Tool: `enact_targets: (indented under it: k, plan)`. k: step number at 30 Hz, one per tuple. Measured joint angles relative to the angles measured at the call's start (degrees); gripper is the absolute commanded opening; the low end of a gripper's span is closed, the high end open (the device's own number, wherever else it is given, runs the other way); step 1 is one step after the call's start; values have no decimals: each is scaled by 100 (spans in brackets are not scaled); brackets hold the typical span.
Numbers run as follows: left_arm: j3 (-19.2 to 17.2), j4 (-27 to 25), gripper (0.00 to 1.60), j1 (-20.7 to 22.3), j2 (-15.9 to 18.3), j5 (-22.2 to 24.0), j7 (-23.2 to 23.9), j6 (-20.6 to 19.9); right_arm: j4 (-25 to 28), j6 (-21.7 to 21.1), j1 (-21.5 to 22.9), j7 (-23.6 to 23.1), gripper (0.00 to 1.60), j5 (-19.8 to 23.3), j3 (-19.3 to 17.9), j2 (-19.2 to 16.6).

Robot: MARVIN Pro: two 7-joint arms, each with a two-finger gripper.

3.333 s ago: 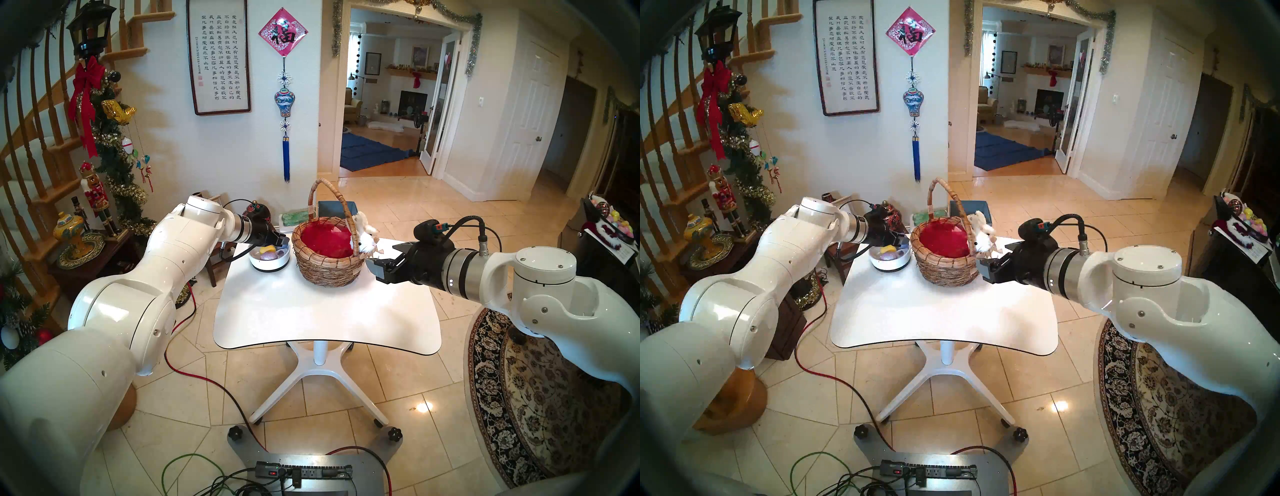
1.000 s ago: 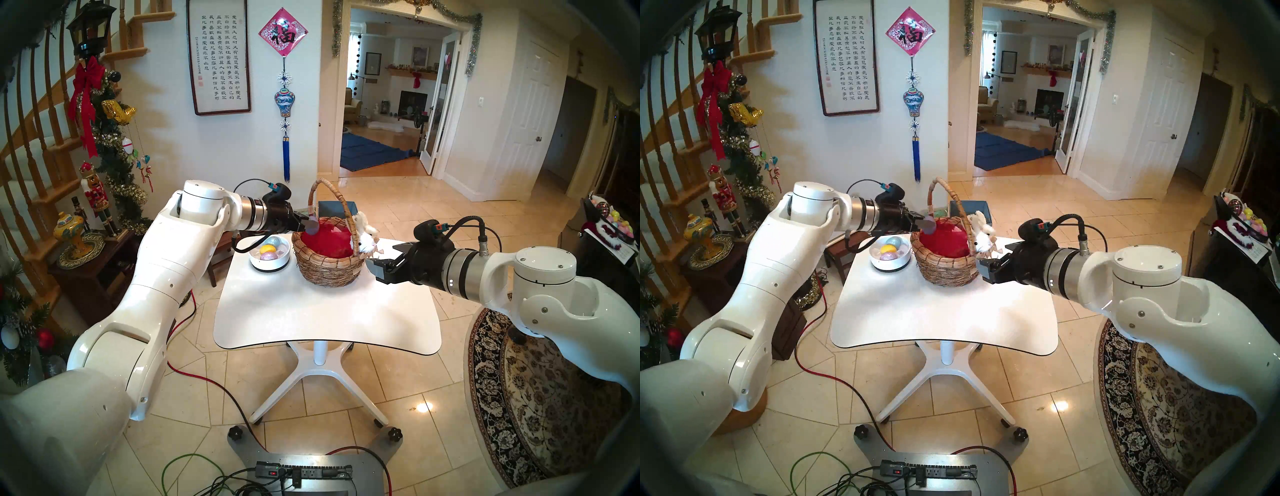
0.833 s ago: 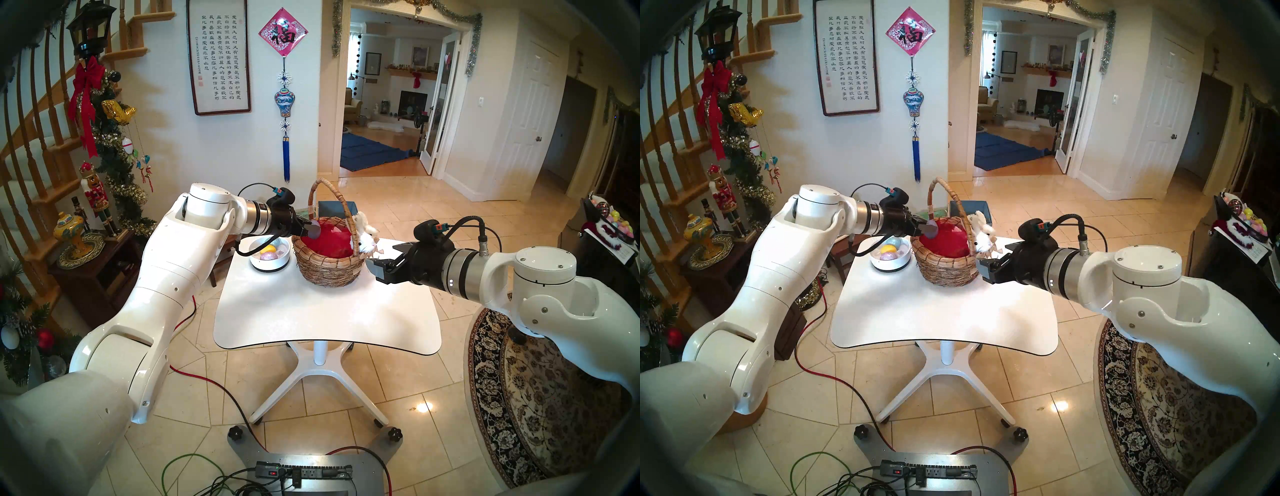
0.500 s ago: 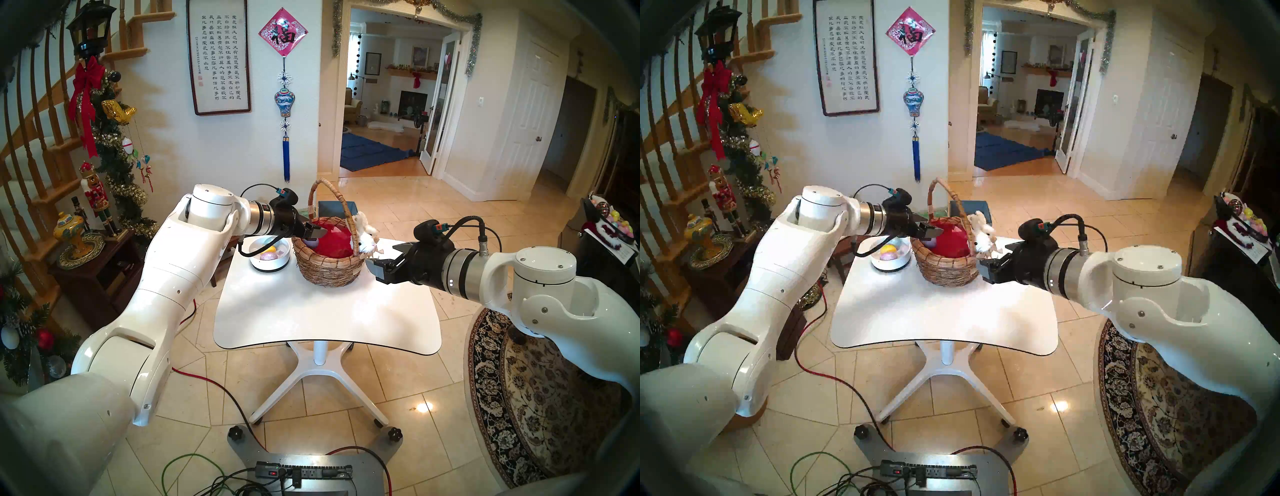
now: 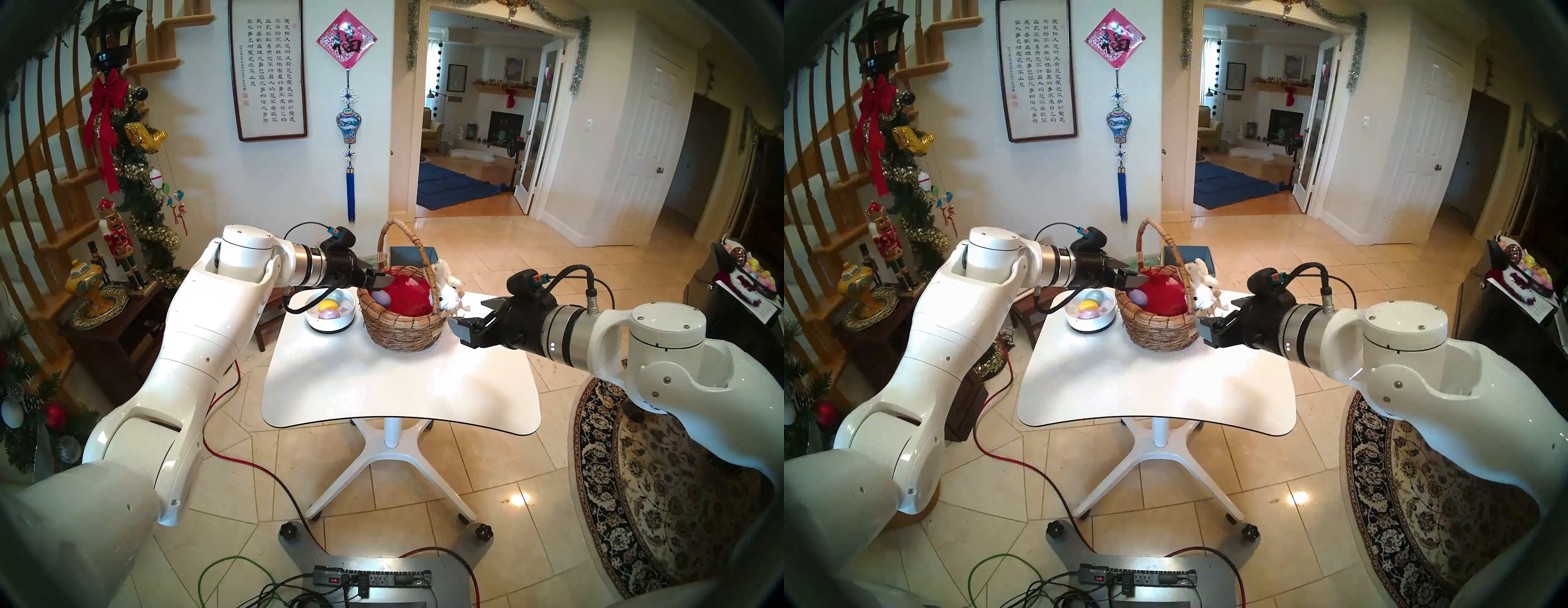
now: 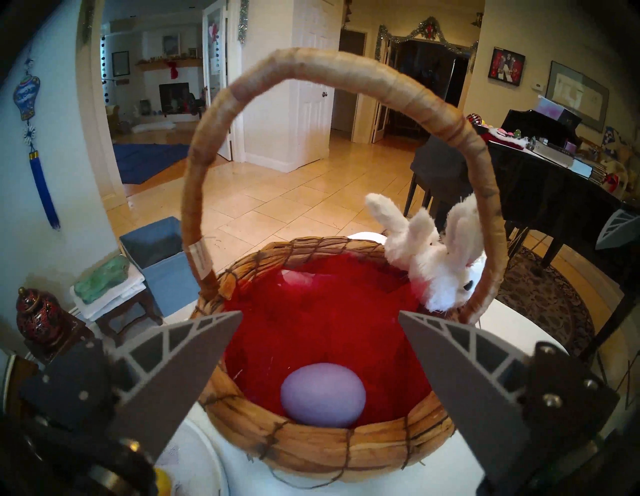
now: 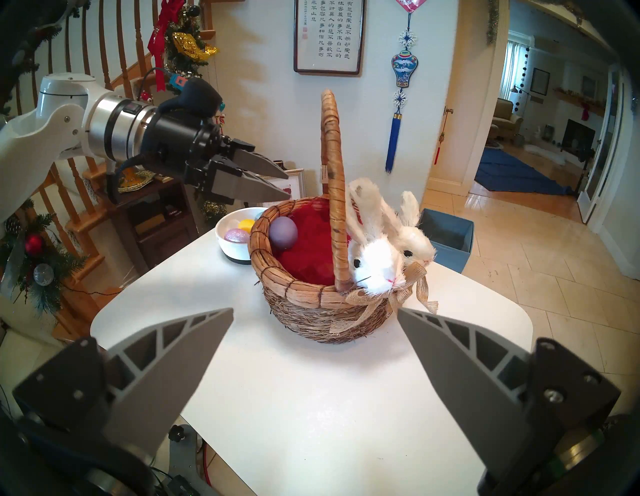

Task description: Put easter egg into basket

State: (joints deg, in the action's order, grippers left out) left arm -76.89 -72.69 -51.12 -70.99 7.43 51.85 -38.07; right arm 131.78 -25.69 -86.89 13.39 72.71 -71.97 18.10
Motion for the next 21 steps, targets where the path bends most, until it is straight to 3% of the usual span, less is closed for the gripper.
enact_targets:
  k: [21]
  plan:
    - [-272,-607,160,-454,594,-161,-282,-602,0,0,0,0,160,1,0,-1]
